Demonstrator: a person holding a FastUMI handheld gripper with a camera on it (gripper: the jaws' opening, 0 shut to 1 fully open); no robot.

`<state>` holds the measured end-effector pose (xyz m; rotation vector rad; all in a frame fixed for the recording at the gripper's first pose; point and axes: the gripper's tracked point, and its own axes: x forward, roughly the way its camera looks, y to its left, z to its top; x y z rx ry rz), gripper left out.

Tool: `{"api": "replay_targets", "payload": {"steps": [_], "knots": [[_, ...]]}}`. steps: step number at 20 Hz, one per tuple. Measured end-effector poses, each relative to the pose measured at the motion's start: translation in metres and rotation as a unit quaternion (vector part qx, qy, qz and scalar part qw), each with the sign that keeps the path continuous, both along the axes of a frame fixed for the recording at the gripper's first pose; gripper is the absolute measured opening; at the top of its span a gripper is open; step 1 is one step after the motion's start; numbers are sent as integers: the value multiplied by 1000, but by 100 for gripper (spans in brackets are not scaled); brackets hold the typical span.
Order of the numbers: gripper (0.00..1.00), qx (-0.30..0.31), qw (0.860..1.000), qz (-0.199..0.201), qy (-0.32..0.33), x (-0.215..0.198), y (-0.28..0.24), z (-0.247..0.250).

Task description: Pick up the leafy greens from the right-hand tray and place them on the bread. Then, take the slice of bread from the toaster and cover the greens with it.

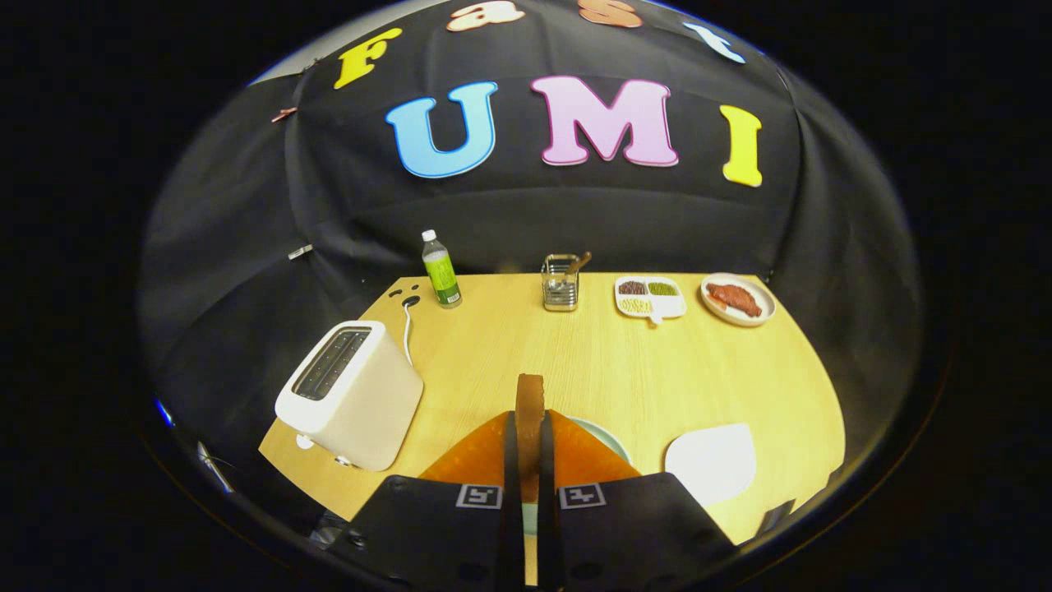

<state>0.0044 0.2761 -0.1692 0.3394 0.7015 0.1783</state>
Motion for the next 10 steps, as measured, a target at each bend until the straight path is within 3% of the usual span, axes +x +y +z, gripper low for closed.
{"api": "replay_targets", "payload": {"steps": [8,10], "knots": [[10,87,995,-16,47,6,28,-60],[10,78,995,-23,56,8,21,-76]]}}
